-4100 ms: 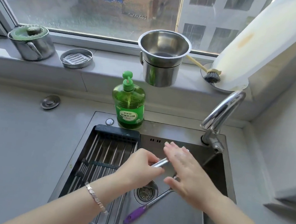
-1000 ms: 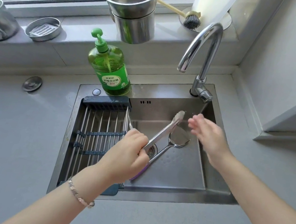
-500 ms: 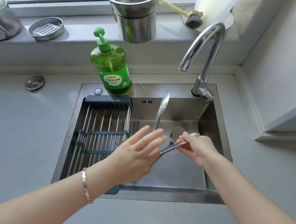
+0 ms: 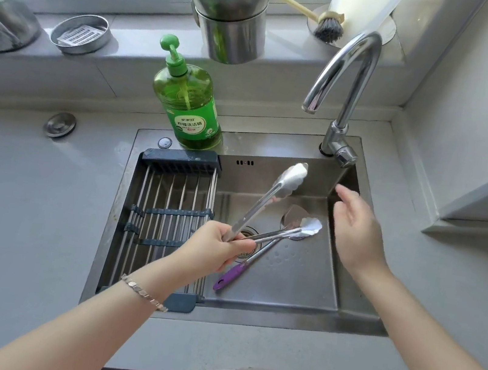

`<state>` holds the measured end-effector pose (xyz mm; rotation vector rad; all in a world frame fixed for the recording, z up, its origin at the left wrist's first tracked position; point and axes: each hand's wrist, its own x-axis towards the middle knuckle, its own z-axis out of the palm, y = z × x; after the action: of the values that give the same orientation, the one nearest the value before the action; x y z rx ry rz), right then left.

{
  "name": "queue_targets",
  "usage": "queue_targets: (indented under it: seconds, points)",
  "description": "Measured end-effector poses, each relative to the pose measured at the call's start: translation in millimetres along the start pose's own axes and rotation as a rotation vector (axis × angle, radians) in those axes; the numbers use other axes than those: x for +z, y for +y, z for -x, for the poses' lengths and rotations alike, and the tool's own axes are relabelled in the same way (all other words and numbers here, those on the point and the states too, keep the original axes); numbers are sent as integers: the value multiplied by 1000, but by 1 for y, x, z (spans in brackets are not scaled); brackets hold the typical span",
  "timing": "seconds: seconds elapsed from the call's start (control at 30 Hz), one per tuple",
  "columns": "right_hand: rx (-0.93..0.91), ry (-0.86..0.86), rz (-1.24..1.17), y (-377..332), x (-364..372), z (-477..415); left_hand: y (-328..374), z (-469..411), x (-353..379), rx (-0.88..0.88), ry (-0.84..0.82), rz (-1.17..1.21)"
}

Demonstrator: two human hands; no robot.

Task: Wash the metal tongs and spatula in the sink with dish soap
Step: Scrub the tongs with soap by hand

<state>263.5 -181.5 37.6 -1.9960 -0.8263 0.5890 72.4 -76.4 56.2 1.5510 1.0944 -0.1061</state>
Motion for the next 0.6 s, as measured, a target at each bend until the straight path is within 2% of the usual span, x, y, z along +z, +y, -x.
queue_targets:
  seconds: [0.07,0.13,0.23,0.33,0.47,0.6]
  points:
    - [-425,-201,359,0,5,16,4,0,0,7,5,50]
    - [-688,-354,687,12,14,31,7,2,1,19,7,98]
    - [-690,-377,814,27,7,26,7,4,0,12,3,125]
    - [-598,-264,787,21,3,22,4,6,0,20,28,179]
    - [-706,-304,759,15,11,30,2,10,1,32,21,195]
    - [-652,-214,705,10,6,23,1,12,1,32,35,195]
